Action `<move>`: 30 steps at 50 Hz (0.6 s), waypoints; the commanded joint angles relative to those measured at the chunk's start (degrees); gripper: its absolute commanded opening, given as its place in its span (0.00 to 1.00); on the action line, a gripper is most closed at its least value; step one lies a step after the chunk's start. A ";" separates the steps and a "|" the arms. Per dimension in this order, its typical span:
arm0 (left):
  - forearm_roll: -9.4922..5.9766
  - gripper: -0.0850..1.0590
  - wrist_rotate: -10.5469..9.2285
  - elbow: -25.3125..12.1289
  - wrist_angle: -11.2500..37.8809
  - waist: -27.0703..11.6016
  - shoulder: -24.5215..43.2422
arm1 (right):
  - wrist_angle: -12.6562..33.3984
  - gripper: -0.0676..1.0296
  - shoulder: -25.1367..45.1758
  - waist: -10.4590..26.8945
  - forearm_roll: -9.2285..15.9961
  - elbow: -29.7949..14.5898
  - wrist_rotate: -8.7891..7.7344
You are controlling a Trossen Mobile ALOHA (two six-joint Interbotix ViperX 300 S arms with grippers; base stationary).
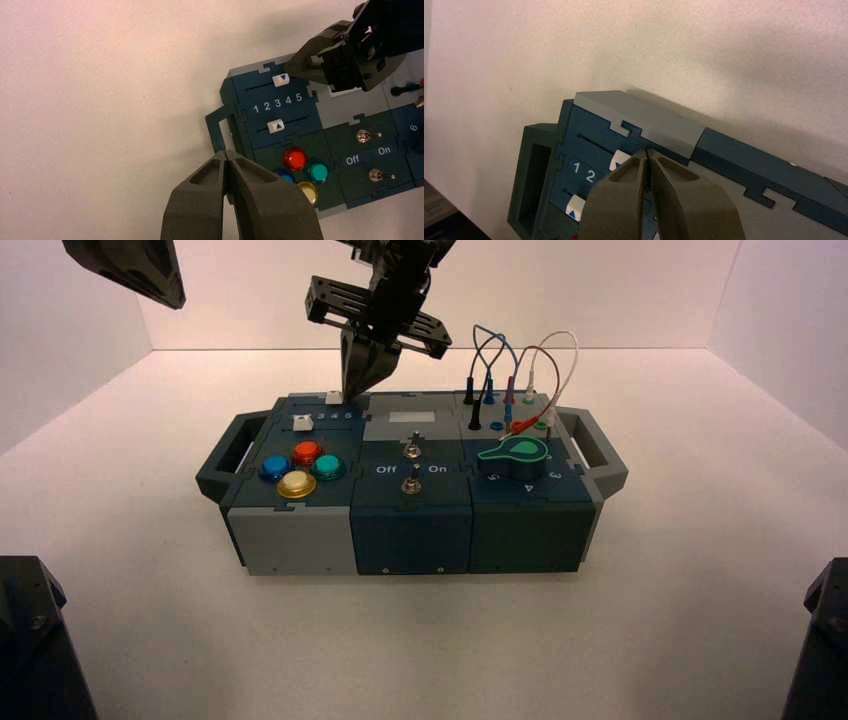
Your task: Move the top slider to position 2.
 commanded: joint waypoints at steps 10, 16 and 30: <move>0.09 0.05 0.09 -1.05 -0.18 0.00 -0.26 | 0.09 0.04 -0.62 0.88 0.44 -1.49 0.79; 0.09 0.05 0.09 -1.05 -0.18 0.00 -0.26 | 0.00 0.04 -0.62 0.97 0.44 -1.49 0.79; 0.09 0.05 0.26 -1.05 0.00 -0.09 -0.26 | 0.44 0.04 0.00 1.58 0.44 -2.37 0.97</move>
